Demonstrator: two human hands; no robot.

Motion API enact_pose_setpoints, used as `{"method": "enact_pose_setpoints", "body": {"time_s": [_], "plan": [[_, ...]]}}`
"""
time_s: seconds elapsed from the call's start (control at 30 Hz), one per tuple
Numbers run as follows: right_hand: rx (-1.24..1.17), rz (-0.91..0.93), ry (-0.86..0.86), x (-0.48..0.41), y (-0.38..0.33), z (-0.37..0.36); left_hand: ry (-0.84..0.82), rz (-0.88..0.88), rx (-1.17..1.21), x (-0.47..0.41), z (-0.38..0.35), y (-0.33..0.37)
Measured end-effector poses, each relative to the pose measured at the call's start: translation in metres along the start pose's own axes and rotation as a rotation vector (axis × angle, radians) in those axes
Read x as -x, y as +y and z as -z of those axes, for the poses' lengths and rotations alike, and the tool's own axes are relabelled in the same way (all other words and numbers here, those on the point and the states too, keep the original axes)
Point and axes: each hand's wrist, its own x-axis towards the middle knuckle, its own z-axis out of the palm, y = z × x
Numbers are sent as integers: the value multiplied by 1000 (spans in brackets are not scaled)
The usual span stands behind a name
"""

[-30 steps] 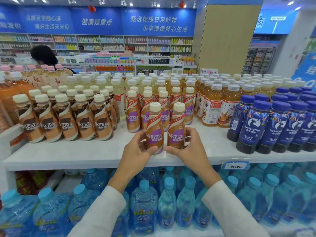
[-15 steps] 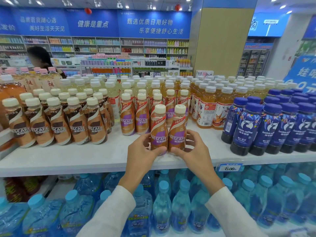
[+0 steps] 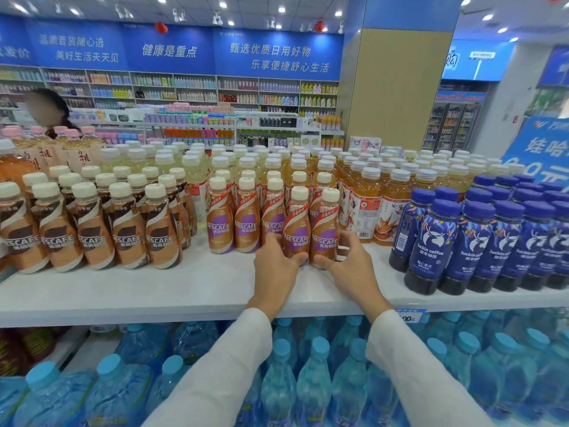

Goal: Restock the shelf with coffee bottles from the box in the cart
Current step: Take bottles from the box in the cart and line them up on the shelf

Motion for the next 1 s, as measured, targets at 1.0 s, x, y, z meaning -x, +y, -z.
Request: {"method": "enact_pose_setpoints", "body": {"time_s": [1.0], "plan": [[56, -67, -5, -53, 16, -7, 218, 91, -218, -29, -58, 1]]}}
